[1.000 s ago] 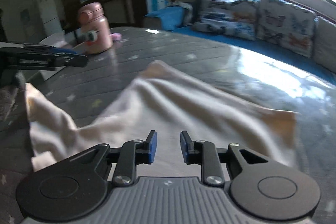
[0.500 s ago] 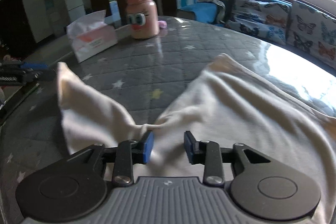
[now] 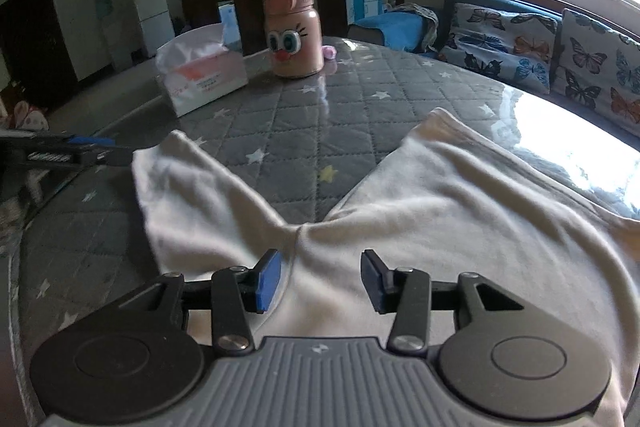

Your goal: Fold clothes

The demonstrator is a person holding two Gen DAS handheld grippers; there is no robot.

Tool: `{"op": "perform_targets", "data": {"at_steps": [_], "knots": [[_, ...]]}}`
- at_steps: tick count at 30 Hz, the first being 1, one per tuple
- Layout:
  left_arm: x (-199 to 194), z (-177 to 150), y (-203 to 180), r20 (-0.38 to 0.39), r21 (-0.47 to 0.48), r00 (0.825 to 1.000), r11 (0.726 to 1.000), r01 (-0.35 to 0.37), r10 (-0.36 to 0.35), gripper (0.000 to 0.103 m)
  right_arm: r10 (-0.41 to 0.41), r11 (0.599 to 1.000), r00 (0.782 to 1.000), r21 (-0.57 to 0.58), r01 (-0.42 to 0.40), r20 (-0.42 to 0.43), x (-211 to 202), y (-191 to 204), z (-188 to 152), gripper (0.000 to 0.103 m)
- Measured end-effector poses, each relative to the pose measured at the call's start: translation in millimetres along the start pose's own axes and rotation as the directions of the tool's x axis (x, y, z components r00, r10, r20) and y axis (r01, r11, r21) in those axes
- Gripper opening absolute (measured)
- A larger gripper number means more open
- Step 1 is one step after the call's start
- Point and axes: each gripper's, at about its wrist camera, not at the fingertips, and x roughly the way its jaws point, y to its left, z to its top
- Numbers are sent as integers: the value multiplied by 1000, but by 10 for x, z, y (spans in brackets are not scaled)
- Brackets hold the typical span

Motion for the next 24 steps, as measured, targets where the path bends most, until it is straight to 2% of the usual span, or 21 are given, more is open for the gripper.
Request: {"op": "perform_targets", "data": {"at_steps": [3, 5, 9, 10, 13, 19, 24], "knots": [[108, -41, 8, -20, -6, 1000, 1000, -17, 17, 57, 14, 1000, 1000, -22, -14, -11, -58, 98, -68, 52], [158, -77, -6, -26, -8, 999, 1000, -21, 21, 47, 7, 999, 1000, -52, -8, -20, -79, 189, -128, 52], [166, -113, -38, 0, 0, 1000, 1000, -27, 27, 14, -5, 996, 1000, -94, 3, -25, -97, 334, -235, 52], [153, -115, -44, 6, 1, 1000, 1000, -28, 28, 10, -8, 995, 1000, -101, 5, -25, -99, 365, -260, 53], [106, -85, -70, 40, 29, 997, 997, -67, 66, 8, -15, 992, 1000, -123, 12, -24, -107, 458, -336, 55], [48, 85, -113, 126, 95, 988, 990, -105, 93, 8, 7, 989, 1000, -150, -11, -27, -156, 580, -429, 59], [213, 19, -100, 73, 116, 991, 986, -116, 108, 8, 17, 993, 1000, -118, -18, -12, -263, 563, -436, 59]]}}
